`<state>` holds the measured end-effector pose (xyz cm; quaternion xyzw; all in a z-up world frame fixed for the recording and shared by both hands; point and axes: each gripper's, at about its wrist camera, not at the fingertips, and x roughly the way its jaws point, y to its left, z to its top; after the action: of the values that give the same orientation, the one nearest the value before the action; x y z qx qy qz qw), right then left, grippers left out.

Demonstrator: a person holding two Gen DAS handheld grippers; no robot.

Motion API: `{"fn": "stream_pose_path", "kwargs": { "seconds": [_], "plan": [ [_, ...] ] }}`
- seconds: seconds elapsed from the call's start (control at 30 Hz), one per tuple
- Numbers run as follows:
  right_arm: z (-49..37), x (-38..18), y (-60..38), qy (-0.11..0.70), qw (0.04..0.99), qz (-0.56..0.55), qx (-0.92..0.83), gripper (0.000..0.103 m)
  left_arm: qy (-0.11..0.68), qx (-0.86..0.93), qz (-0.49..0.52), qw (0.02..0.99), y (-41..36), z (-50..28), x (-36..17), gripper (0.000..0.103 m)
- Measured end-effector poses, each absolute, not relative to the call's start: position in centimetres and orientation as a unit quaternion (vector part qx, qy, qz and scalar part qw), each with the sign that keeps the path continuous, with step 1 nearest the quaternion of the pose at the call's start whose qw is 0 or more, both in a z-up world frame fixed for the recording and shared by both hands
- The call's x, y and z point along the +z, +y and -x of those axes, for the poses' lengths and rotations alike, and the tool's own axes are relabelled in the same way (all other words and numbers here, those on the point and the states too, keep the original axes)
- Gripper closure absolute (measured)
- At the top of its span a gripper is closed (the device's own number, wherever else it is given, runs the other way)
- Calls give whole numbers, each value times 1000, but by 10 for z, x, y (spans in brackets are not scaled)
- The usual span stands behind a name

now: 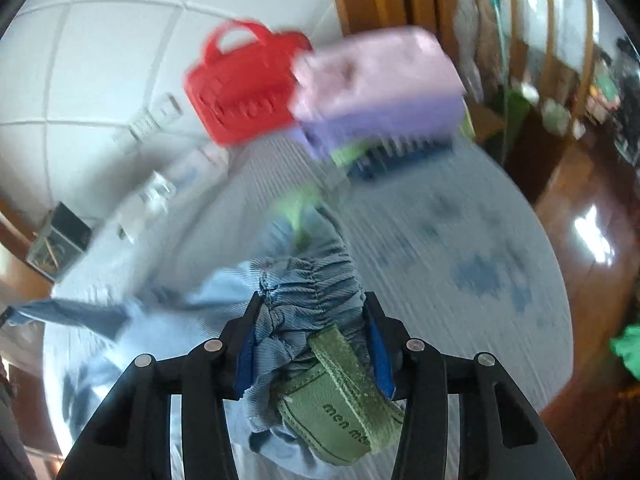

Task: Fold clothes

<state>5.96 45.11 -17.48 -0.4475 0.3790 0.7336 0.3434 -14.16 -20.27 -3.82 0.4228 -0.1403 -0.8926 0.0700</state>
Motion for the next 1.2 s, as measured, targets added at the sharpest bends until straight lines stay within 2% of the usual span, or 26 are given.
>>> {"fn": "stream_pose_path", "kwargs": {
  "seconds": [0.13, 0.27, 0.37, 0.4, 0.43, 0.47, 0.53, 0.57, 0.6, 0.77, 1.1, 1.17, 1.2],
  "plan": [
    [-82, -210, 444, 409, 340, 481, 697, 53, -112, -856, -488, 129, -262, 141, -97, 96],
    [-97, -240, 433, 439, 339, 499, 666, 43, -51, -811, -571, 116, -298, 130, -154, 95],
    [-98, -223, 432, 433, 348, 485, 676, 37, -9, -811, -577, 93, -302, 127, -151, 94],
    [-97, -214, 433, 426, 353, 480, 681, 29, 2, -813, -576, 85, -302, 127, -148, 92],
    [-94, -204, 437, 417, 358, 473, 689, 18, 12, -816, -573, 78, -302, 127, -144, 84],
    [-92, -195, 441, 410, 361, 465, 697, 15, 19, -822, -565, 72, -301, 128, -136, 77],
    [-84, -181, 450, 405, 362, 449, 710, 15, 28, -833, -549, 62, -300, 131, -123, 39],
    [-78, -176, 456, 405, 359, 443, 715, 15, 26, -838, -542, 64, -300, 132, -119, 31],
    [-73, -174, 461, 406, 357, 439, 718, 15, 23, -842, -535, 66, -300, 134, -115, 27],
    [-54, -176, 486, 440, 360, 414, 711, 15, 19, -846, -530, 63, -300, 142, -108, 27],
    [-25, -204, 511, 463, 349, 440, 686, 14, 24, -812, -578, 74, -301, 163, -140, 27],
    [-22, -214, 512, 468, 349, 442, 681, 9, 23, -807, -585, 71, -301, 164, -145, 27],
    [-21, -220, 513, 472, 346, 445, 678, 0, 21, -805, -588, 72, -301, 165, -147, 27]
  ]
}}
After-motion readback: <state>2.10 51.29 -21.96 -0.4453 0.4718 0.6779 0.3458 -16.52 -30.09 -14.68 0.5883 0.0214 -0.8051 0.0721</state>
